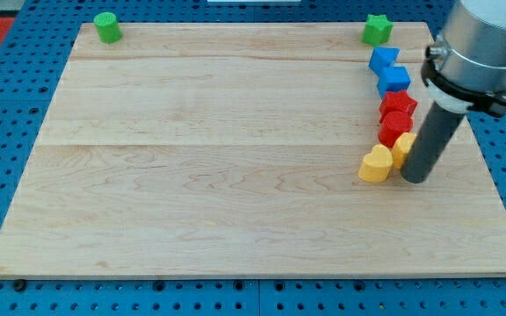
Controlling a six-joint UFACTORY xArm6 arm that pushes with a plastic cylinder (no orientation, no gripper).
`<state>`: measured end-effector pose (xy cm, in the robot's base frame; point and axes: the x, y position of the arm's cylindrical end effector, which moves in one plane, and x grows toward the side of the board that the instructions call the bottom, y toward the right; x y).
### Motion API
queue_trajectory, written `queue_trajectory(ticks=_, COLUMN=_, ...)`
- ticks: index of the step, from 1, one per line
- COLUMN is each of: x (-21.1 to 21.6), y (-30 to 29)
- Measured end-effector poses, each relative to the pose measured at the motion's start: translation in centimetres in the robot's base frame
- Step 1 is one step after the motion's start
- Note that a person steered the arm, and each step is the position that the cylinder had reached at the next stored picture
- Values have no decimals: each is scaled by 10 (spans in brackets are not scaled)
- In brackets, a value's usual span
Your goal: Move the yellow heart to the left of the blue cube
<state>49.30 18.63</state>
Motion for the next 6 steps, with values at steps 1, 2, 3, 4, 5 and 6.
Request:
queue_trajectory(ticks=1, x=-9, y=-23)
queue_trajectory(ticks=2, x=-7, y=-43)
queue_trajectory(ticks=3, x=7, y=-55)
queue_trajectory(ticks=4, x=4, y=-84)
queue_trajectory(ticks=5, x=-15, y=-121)
queue_trajectory(ticks=6, x=-41, y=-135)
